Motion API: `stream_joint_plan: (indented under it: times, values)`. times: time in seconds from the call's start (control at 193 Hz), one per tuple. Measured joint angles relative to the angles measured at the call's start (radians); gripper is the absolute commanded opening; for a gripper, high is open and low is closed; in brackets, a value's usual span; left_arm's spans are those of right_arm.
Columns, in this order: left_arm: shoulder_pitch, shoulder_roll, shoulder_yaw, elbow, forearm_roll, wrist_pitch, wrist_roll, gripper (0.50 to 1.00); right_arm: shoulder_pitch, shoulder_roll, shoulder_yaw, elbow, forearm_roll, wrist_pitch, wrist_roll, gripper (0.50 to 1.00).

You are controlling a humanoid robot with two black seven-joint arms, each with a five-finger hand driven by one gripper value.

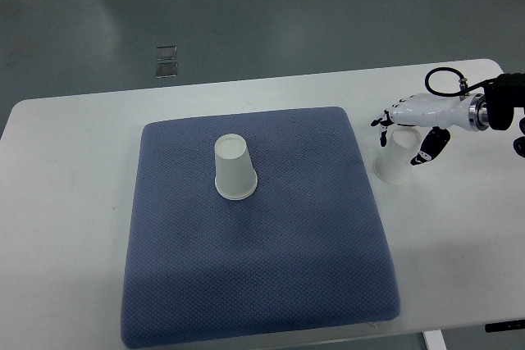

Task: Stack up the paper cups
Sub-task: 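Lower the right hand down onto the cup beside the cushion, then close the right hand fingers around the cup's base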

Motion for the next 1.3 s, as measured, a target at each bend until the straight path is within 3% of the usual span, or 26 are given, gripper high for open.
stream_joint_plan:
  times: [1.139,1.259,1.3]
  values:
    - [0.0,0.0,0.0,0.0,0.0,0.0,0.001,1.0,-0.092,0.082,-0.001,-0.15,-0.096,-0.149,0.015,0.891]
    - [0.0,0.0,0.0,0.0,0.0,0.0,0.001,1.0,-0.095,0.084,-0.002,-0.151,-0.097,-0.15,0.02,0.864]
    - [0.0,0.0,0.0,0.0,0.0,0.0,0.001,1.0,-0.096,0.084,-0.003,-0.151,-0.097,-0.149,0.021,0.83]
